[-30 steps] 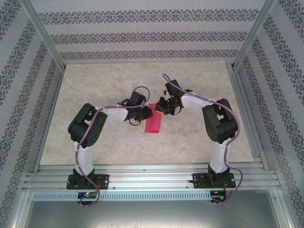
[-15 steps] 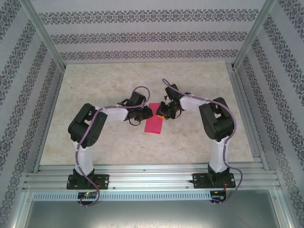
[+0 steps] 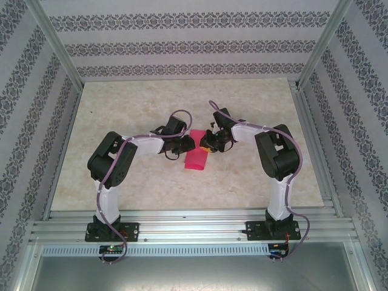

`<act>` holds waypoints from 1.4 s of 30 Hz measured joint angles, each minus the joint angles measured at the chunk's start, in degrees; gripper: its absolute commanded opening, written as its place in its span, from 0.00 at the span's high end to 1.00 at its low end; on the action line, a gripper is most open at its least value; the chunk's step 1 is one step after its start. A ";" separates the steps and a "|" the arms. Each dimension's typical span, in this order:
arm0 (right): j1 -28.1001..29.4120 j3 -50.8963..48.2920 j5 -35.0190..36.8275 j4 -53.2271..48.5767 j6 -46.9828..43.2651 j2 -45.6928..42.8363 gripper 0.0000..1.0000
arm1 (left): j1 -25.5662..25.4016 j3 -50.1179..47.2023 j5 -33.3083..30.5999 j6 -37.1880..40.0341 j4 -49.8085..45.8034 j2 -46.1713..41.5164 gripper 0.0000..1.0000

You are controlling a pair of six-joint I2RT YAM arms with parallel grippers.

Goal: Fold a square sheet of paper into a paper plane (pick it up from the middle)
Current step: Fold the square sheet of paper in half at the center of the table.

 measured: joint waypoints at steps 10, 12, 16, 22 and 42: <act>-1.90 0.02 -1.97 3.74 0.63 0.72 0.77 | 0.00 1.36 0.35 0.39 -0.44 0.87 0.75; -2.25 0.02 -2.95 4.15 0.90 0.87 0.74 | 0.00 1.38 0.35 0.50 -0.44 0.96 0.75; -2.64 0.24 -4.22 4.74 1.22 0.87 0.74 | 0.00 1.68 0.37 0.68 -0.68 1.11 0.75; -4.00 1.55 -5.31 4.96 1.01 1.14 0.72 | 0.00 1.95 0.55 1.14 -1.03 1.22 0.75; -5.29 3.78 -5.35 3.26 -1.55 3.78 0.75 | 0.00 2.23 0.76 1.70 -1.09 1.44 0.75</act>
